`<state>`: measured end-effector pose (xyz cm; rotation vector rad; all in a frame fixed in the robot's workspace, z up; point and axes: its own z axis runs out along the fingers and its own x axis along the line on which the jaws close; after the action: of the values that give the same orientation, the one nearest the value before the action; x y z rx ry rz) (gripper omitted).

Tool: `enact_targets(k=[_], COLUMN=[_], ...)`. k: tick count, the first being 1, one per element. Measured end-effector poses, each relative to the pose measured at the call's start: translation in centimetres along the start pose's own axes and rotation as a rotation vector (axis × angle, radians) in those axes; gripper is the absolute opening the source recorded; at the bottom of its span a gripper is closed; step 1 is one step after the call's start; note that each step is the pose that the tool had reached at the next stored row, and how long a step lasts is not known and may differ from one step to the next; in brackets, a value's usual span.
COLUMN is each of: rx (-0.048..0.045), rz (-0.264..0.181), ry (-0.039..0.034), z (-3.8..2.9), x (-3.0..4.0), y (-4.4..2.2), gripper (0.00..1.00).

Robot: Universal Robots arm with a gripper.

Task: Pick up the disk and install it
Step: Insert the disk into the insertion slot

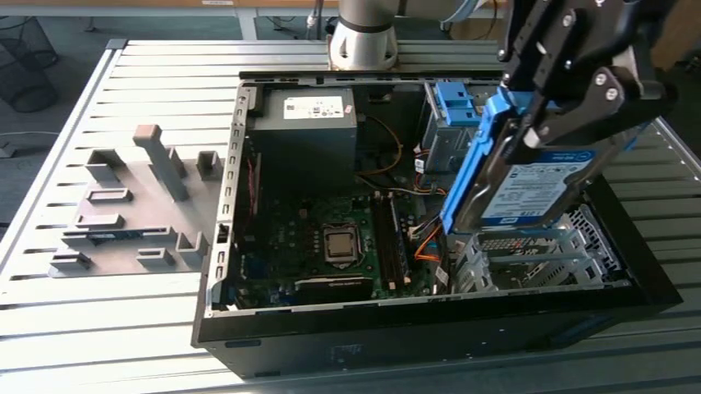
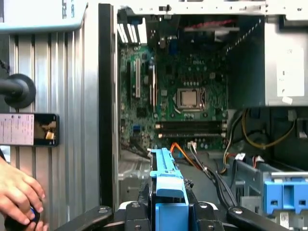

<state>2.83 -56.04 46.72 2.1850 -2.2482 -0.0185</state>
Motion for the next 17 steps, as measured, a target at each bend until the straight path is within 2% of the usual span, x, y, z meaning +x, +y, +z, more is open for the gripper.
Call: enact_targets(k=[8, 11, 15, 17], rx=[0.0, 0.0, 0.0, 0.0], rz=[0.0, 0.0, 0.0, 0.001], ry=[0.0, 0.0, 0.0, -0.0001], z=[0.64, 0.89, 1.69, 2.02], x=[-0.01, -0.01, 0.42, 0.5], y=[-2.46, -2.94, -3.29, -3.85], gripper=[0.36, 0.36, 0.36, 0.36])
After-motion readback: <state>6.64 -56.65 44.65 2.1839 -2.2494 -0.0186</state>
